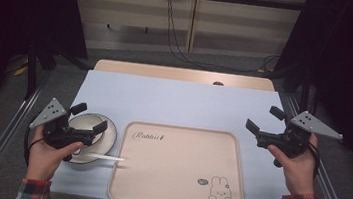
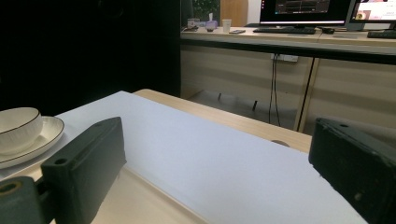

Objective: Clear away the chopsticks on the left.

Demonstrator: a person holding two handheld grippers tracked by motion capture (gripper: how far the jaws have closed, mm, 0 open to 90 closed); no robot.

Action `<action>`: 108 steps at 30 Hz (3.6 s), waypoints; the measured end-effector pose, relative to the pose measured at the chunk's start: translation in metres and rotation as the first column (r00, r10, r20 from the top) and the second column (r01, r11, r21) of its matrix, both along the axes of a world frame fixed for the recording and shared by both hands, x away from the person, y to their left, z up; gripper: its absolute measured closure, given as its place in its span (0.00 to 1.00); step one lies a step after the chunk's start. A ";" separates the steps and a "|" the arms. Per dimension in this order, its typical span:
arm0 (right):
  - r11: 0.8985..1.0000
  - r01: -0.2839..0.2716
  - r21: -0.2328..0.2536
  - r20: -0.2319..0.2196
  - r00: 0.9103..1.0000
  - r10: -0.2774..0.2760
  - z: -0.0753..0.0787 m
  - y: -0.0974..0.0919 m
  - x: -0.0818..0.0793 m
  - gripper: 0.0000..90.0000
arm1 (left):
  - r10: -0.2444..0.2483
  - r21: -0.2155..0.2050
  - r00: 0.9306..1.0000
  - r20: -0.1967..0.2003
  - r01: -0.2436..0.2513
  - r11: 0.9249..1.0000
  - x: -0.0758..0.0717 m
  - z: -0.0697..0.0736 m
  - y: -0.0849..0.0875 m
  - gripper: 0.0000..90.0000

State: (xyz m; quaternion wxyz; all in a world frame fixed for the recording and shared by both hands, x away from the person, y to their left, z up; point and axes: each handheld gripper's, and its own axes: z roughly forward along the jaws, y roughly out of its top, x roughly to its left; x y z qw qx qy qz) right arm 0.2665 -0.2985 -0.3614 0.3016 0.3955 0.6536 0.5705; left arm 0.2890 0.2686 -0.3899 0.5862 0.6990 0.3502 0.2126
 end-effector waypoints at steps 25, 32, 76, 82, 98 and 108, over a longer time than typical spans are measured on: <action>0.993 -0.066 -0.099 -0.038 0.997 0.062 -0.009 0.011 0.003 0.02 | -0.066 0.164 0.992 -0.103 0.082 0.983 0.003 0.003 -0.013 0.03; 0.990 -0.072 -0.118 -0.041 0.997 0.068 -0.011 0.011 0.001 0.02 | -0.103 0.231 0.984 -0.147 0.135 0.964 0.008 0.004 -0.020 0.03; 0.992 -0.049 -0.119 -0.053 0.998 0.043 -0.013 0.002 -0.004 0.02 | -0.232 0.485 0.908 -0.350 0.387 0.784 0.016 0.007 -0.053 0.08; 0.991 -0.047 -0.122 -0.053 0.998 0.041 -0.013 0.003 -0.004 0.02 | -0.242 0.498 0.891 -0.385 0.421 0.758 0.015 0.003 -0.057 0.09; 0.991 -0.055 -0.125 -0.053 0.997 0.048 -0.013 0.004 -0.004 0.02 | -0.281 0.515 0.856 -0.434 0.492 0.702 0.014 0.003 -0.061 0.21; 0.990 -0.056 -0.130 -0.050 0.998 0.050 -0.013 0.005 -0.004 0.02 | -0.319 0.543 0.830 -0.458 0.545 0.639 0.010 0.000 -0.058 0.31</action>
